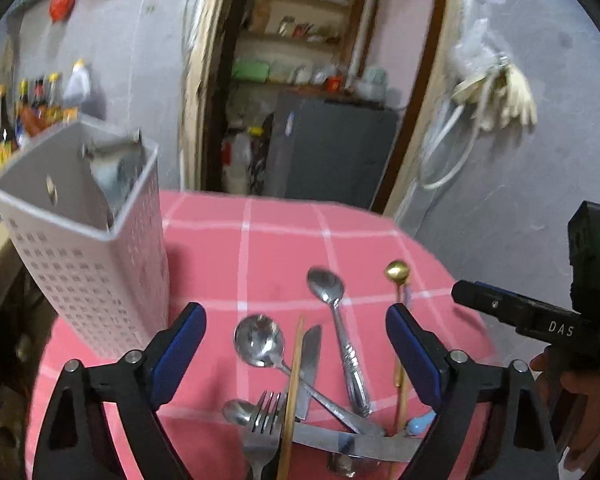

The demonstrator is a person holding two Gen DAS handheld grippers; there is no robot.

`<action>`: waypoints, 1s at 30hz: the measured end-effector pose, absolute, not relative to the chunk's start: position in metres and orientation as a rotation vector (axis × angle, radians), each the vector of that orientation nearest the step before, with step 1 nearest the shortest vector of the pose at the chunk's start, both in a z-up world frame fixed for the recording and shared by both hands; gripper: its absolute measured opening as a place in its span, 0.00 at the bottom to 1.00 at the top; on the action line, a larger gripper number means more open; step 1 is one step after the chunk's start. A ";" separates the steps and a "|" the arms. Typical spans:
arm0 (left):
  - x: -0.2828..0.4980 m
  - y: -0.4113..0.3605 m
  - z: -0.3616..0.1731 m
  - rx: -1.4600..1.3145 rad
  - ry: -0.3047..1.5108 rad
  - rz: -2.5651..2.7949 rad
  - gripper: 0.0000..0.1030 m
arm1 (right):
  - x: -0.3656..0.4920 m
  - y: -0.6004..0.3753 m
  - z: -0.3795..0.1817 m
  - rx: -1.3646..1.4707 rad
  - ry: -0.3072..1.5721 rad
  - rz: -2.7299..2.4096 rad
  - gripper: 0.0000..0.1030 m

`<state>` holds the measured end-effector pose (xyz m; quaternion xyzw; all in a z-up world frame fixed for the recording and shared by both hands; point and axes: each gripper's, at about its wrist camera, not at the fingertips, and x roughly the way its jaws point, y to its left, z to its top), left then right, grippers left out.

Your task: Organize utensils

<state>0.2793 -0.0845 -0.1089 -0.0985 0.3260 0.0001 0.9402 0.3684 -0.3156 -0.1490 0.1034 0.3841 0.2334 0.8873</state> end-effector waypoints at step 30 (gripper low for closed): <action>0.336 -0.057 -0.180 -0.454 0.936 0.228 0.16 | 0.461 -0.268 -0.188 0.036 1.000 0.586 0.07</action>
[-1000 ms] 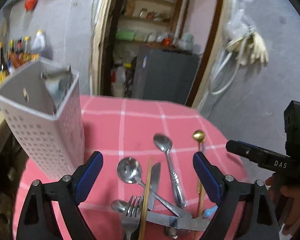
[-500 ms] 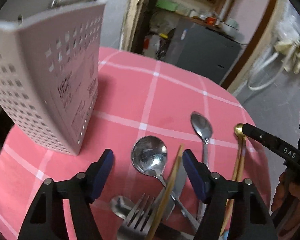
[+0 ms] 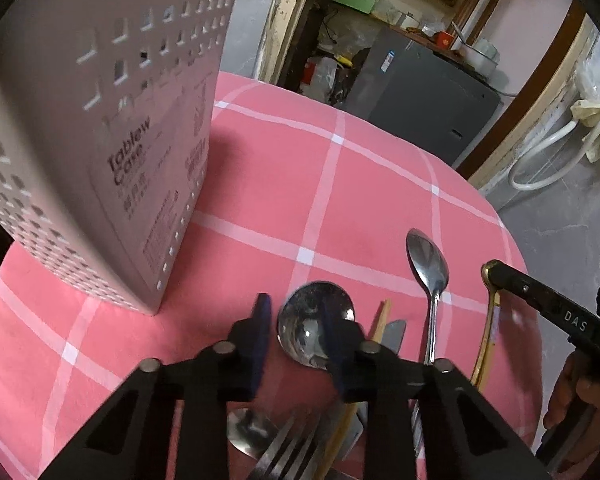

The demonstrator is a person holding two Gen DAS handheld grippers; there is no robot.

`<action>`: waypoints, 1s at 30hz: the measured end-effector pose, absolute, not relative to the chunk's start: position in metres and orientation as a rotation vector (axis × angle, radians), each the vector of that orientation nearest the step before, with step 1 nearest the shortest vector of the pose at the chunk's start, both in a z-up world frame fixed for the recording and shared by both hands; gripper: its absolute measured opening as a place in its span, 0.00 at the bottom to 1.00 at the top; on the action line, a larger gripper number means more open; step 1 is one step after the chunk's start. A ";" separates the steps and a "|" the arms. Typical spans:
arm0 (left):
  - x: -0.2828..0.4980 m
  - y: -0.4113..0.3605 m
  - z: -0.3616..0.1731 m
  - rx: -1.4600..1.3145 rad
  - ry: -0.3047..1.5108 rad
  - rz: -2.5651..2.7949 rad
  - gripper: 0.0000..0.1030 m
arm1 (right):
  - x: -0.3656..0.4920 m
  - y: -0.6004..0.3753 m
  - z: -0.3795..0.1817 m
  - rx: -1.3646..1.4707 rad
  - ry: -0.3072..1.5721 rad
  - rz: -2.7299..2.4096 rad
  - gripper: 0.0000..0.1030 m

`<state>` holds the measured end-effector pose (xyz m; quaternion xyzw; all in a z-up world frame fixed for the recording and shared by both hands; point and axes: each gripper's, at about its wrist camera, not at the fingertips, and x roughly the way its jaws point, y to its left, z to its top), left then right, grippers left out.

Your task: Organize utensils

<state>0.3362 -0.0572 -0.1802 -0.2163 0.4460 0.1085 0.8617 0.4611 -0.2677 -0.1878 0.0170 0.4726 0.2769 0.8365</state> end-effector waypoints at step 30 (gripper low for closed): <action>0.299 -0.049 -0.008 -0.156 0.413 0.095 0.03 | 0.377 -0.279 -0.007 0.071 0.440 0.429 0.03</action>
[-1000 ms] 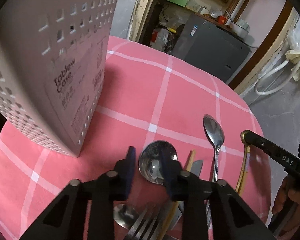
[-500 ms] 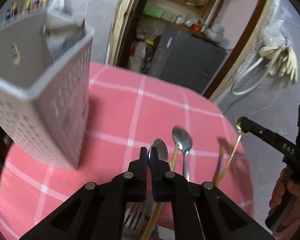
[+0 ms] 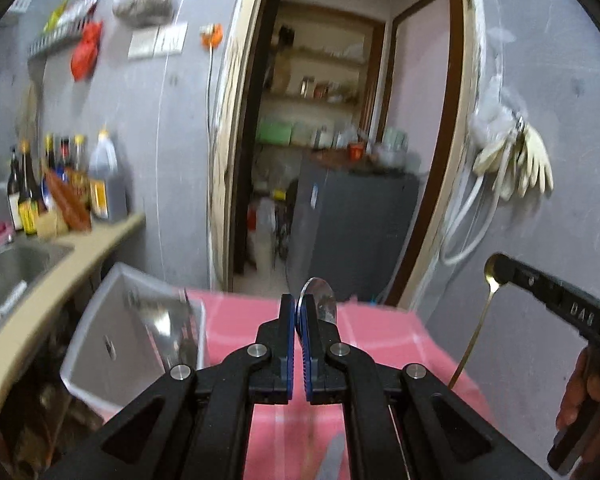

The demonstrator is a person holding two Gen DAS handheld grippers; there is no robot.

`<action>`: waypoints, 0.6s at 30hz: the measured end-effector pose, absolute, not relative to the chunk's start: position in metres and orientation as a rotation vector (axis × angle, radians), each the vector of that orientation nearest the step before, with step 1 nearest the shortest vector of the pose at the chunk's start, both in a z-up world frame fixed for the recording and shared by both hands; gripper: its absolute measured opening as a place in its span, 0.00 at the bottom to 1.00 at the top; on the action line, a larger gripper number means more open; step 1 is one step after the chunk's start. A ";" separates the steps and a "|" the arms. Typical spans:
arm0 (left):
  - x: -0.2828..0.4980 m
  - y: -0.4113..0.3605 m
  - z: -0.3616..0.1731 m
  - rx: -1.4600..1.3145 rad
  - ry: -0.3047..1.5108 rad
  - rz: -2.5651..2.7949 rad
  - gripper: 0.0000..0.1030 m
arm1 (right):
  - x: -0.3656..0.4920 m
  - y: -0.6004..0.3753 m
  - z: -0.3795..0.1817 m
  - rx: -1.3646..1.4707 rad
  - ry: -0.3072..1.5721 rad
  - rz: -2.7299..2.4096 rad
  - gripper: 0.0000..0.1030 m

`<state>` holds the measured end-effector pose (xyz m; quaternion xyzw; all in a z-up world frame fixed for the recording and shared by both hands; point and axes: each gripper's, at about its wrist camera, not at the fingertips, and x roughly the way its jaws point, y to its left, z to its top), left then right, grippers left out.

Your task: Organize utensils

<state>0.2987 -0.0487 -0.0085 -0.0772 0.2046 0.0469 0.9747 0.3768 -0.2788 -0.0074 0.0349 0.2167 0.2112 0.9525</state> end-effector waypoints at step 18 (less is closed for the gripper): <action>0.278 0.048 0.066 -0.016 0.145 0.216 0.03 | 0.346 -0.141 0.068 0.058 0.151 0.579 0.03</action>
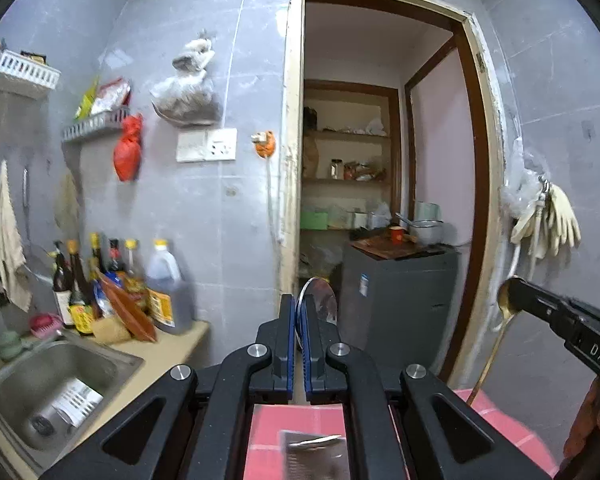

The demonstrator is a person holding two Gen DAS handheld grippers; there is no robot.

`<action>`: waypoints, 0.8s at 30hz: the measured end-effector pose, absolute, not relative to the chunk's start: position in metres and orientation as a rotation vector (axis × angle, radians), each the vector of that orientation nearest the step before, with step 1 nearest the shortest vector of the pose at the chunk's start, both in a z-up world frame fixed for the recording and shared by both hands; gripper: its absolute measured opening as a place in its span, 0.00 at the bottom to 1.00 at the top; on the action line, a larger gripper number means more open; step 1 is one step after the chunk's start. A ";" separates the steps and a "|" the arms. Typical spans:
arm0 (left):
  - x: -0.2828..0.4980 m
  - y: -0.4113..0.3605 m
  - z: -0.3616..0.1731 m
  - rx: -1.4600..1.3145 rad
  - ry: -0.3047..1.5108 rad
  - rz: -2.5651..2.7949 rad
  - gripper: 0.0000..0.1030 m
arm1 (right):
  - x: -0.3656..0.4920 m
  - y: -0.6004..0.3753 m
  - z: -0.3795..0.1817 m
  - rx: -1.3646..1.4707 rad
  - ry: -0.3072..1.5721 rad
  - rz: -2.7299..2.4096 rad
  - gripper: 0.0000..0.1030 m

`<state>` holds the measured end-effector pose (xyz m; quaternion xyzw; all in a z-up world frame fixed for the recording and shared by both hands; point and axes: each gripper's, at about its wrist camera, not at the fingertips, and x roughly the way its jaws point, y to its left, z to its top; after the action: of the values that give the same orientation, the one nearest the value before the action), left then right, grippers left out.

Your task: Organize utensils

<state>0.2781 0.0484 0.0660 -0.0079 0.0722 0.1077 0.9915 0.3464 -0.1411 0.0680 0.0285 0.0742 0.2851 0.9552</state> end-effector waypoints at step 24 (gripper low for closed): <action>0.273 0.048 -0.025 0.168 0.283 0.140 0.07 | 0.354 -0.071 -0.039 -0.057 0.407 0.731 0.04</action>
<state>0.2725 0.0479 -0.0248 0.0835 0.1409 0.0699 0.9840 0.3536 -0.0706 -0.0393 -0.0277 0.1974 0.3551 0.9133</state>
